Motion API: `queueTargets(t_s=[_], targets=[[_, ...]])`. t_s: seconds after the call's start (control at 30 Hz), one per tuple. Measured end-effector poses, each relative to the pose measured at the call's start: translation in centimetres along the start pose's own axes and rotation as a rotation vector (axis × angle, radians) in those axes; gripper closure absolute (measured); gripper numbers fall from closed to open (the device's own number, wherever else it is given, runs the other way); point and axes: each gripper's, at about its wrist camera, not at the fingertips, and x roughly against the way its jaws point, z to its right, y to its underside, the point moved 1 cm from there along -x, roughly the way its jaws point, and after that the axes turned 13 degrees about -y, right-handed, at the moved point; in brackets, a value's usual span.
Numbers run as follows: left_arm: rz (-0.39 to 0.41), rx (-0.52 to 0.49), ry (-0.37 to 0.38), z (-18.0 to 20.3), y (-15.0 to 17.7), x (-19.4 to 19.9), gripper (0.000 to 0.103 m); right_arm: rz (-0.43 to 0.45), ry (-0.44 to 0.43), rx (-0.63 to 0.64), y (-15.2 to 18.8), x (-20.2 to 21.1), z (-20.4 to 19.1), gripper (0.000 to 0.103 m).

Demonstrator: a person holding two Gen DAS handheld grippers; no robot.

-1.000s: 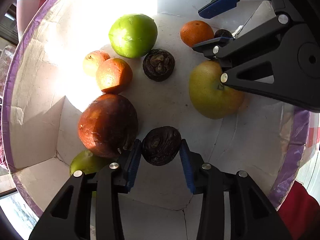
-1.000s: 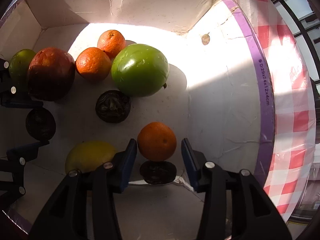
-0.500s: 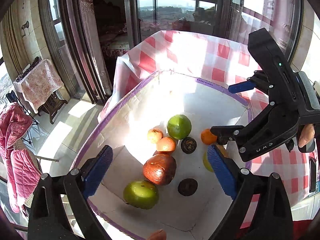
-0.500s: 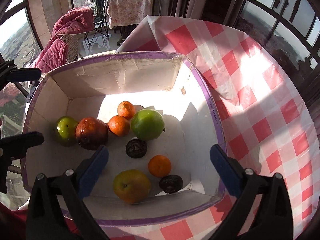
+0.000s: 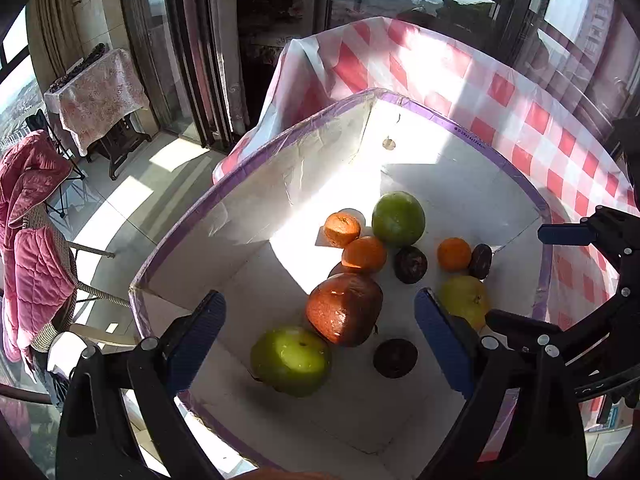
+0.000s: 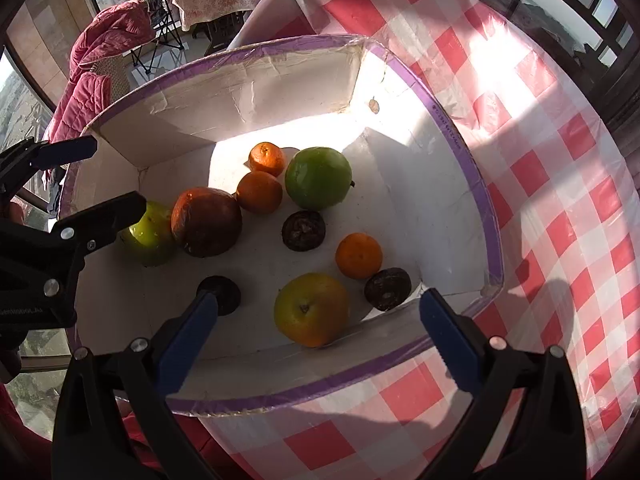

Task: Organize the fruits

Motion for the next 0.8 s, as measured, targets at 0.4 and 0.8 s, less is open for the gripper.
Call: queueTargets(t_s=[0.4, 0.8], targets=[[-0.084, -0.064, -0.035, 2.0, 1.2, -3.5, 0.011, -0.034, -0.026, 0.011, 0.9, -1.7, -0.6, 0.002], [-0.147, -0.100, -0.073, 2.7, 1.7, -4.9, 0.011, -0.045, -0.023, 0.045, 1.3, -2.3, -1.3, 0.002]])
